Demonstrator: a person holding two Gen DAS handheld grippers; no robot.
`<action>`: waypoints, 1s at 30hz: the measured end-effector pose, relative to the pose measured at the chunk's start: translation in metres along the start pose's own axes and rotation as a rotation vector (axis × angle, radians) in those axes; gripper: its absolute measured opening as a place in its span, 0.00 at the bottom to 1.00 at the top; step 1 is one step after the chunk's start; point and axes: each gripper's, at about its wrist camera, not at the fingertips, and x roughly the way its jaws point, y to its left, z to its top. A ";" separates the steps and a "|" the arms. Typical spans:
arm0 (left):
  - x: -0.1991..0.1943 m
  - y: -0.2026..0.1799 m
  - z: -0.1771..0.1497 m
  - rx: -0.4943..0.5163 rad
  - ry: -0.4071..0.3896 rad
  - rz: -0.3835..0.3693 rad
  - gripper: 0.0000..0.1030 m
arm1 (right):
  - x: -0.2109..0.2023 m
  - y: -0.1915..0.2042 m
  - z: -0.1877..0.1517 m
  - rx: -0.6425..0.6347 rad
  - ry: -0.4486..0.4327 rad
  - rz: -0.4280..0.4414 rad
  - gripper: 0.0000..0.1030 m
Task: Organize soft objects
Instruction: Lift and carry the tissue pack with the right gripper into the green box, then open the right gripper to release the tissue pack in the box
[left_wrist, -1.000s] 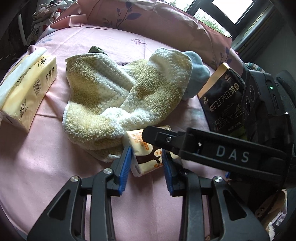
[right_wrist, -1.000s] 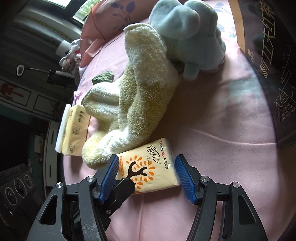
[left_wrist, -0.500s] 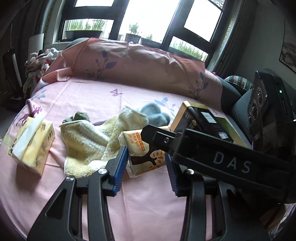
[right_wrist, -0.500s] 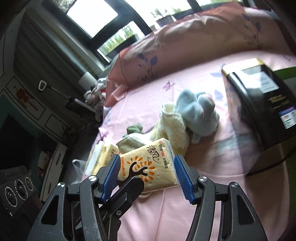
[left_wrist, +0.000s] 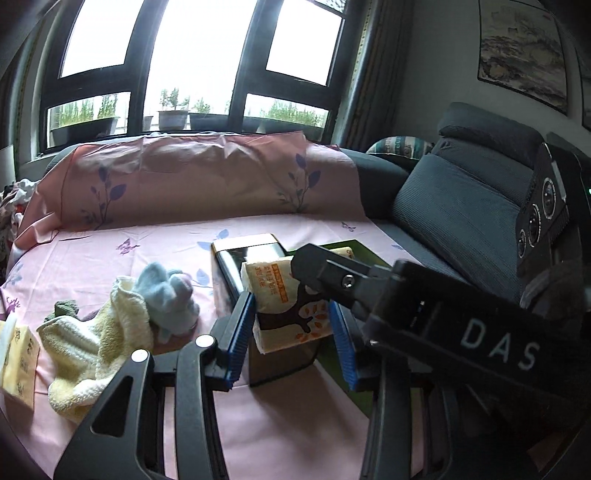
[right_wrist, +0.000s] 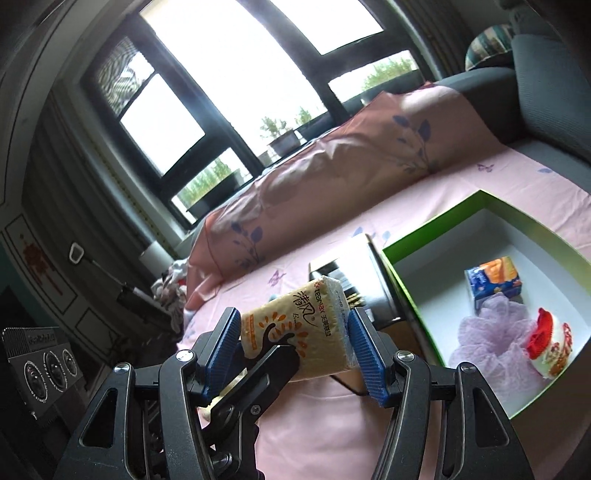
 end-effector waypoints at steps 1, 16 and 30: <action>0.007 -0.006 0.001 0.001 0.017 -0.022 0.38 | -0.004 -0.008 0.002 0.020 -0.015 -0.014 0.62; 0.085 -0.078 -0.006 0.053 0.178 -0.213 0.38 | -0.039 -0.111 0.008 0.260 -0.139 -0.146 0.62; 0.123 -0.097 -0.015 0.054 0.276 -0.275 0.43 | -0.055 -0.147 0.000 0.369 -0.153 -0.265 0.62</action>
